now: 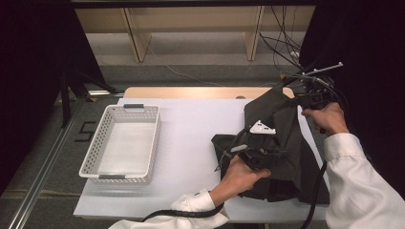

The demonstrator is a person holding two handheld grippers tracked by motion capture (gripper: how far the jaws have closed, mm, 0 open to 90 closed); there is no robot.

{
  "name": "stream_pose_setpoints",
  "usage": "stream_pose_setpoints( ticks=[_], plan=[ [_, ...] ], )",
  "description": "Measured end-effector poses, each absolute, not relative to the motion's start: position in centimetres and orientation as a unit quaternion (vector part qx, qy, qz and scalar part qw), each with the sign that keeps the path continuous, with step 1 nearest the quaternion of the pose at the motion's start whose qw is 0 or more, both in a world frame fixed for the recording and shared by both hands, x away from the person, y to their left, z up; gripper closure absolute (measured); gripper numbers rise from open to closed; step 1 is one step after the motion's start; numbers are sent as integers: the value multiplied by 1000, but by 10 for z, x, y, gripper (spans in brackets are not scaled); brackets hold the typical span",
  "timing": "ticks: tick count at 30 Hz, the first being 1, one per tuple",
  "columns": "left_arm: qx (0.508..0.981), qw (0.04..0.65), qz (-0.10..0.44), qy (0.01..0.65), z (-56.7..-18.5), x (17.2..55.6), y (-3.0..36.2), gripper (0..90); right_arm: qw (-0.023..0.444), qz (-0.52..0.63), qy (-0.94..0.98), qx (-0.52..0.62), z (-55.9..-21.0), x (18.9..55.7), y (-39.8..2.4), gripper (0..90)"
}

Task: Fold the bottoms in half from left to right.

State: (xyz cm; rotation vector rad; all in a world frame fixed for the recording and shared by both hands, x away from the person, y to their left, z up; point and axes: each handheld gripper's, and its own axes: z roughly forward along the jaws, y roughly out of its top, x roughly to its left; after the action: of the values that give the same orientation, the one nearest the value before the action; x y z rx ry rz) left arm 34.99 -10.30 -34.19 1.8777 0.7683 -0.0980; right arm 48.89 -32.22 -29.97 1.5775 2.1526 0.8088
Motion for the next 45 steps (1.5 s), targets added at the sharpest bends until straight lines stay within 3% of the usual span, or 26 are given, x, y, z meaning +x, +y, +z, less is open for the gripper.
stream_pose_setpoints(
  ticks=[16, 45],
  plan=[
    [790, 519, -55, 322, -343, 359, -133, 805, 211, 239, 755, 573, -290, 496, -338, 876],
    [813, 485, -92, 308, -363, 359, -162, 762, 198, 223, 752, 588, -321, 499, -356, 864]
  ],
)
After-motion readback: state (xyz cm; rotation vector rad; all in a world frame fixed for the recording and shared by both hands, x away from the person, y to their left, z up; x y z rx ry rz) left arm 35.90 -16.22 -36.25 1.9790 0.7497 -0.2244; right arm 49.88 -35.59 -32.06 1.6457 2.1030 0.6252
